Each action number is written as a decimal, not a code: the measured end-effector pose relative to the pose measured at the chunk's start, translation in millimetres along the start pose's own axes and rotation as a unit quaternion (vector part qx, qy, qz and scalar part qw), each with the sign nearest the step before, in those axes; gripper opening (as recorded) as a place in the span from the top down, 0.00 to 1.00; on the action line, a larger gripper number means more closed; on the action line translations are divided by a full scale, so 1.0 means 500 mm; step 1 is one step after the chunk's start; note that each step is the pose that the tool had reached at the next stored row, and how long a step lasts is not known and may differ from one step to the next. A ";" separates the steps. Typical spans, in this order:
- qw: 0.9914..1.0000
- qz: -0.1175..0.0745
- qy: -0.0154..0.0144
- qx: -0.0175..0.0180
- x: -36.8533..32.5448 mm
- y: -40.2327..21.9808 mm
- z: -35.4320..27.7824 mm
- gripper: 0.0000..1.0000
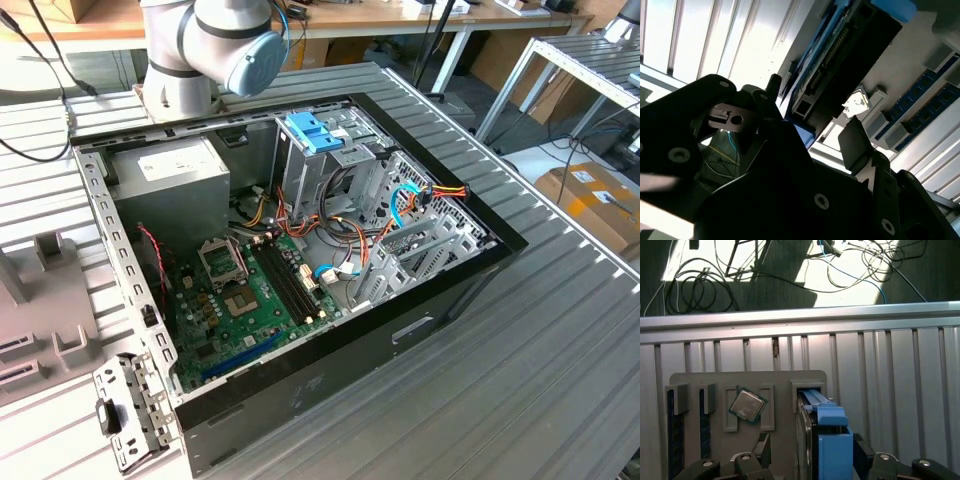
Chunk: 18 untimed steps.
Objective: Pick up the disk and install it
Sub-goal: 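Pick up the disk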
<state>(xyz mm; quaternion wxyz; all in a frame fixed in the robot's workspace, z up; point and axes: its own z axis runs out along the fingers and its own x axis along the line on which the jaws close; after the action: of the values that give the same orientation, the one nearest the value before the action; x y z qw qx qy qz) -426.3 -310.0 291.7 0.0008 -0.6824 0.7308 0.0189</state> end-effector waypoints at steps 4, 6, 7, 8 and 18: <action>1.000 0.000 0.000 0.000 -0.016 0.001 0.004 0.26; 1.000 0.000 0.000 0.000 -0.016 0.001 0.007 0.26; 1.000 0.000 0.000 0.000 -0.016 0.001 0.008 0.26; 1.000 0.000 0.000 0.000 -0.016 0.001 0.009 0.26; 1.000 0.000 0.000 0.000 -0.016 0.001 0.010 0.26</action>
<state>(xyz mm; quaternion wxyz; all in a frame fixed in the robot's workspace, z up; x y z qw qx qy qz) -426.3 -301.7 287.2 0.0010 -0.6824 0.7307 0.0190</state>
